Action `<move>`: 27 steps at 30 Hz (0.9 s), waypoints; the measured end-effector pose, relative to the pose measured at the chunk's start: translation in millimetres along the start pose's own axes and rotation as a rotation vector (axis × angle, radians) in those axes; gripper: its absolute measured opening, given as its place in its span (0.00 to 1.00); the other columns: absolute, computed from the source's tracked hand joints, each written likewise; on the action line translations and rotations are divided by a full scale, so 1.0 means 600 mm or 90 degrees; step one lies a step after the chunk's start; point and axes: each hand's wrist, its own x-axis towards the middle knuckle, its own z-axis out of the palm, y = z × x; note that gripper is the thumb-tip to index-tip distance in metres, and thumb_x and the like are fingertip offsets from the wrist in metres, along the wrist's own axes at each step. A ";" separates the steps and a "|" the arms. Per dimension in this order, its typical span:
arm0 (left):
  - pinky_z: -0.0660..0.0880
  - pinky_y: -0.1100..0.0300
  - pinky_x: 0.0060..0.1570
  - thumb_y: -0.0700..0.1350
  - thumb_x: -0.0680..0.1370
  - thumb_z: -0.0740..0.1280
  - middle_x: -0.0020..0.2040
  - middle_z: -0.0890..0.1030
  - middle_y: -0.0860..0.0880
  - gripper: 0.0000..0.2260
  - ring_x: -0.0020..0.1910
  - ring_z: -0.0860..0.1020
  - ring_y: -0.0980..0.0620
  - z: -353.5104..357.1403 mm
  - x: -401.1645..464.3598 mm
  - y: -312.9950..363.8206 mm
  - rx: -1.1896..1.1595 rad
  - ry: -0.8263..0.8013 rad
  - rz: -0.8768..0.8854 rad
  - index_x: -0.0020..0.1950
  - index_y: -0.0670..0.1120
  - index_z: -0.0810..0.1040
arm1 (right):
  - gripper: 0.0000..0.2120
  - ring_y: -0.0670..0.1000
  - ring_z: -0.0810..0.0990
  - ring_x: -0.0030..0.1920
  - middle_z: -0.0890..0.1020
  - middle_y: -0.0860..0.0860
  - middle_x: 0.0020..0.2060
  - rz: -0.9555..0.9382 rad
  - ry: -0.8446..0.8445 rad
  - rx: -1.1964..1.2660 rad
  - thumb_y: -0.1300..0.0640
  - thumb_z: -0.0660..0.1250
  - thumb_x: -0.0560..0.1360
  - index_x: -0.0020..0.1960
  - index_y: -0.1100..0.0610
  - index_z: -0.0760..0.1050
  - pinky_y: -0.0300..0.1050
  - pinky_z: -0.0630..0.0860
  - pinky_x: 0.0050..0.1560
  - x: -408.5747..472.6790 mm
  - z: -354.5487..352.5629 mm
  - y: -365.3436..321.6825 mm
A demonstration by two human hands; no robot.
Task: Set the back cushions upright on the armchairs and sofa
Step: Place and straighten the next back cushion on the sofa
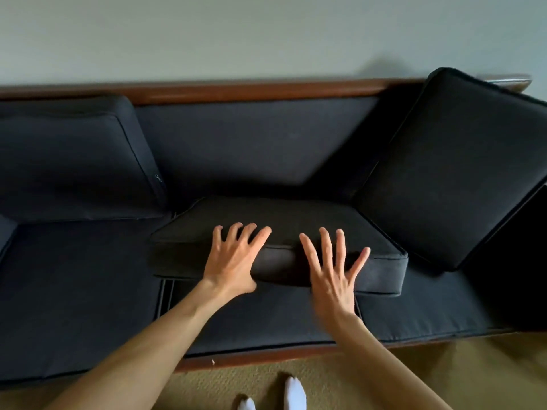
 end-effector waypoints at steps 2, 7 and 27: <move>0.60 0.38 0.69 0.52 0.61 0.78 0.75 0.65 0.48 0.50 0.72 0.64 0.43 -0.008 0.009 -0.006 -0.008 0.006 0.002 0.76 0.54 0.51 | 0.52 0.60 0.67 0.69 0.71 0.56 0.68 -0.017 -0.003 -0.013 0.65 0.77 0.53 0.74 0.51 0.63 0.72 0.52 0.69 0.032 -0.005 0.012; 0.65 0.39 0.64 0.50 0.62 0.77 0.69 0.71 0.49 0.47 0.65 0.71 0.43 -0.055 0.019 -0.009 -0.010 -0.020 0.006 0.73 0.53 0.54 | 0.43 0.55 0.72 0.55 0.74 0.49 0.56 -0.028 -0.010 -0.009 0.60 0.77 0.51 0.65 0.50 0.69 0.62 0.61 0.62 0.067 -0.051 0.017; 0.41 0.40 0.76 0.47 0.71 0.69 0.80 0.39 0.49 0.47 0.79 0.37 0.49 -0.153 -0.039 0.031 -0.152 0.001 0.028 0.80 0.46 0.39 | 0.61 0.55 0.35 0.78 0.38 0.52 0.79 -0.140 -0.155 -0.003 0.51 0.76 0.65 0.78 0.50 0.32 0.65 0.37 0.75 0.104 -0.180 -0.012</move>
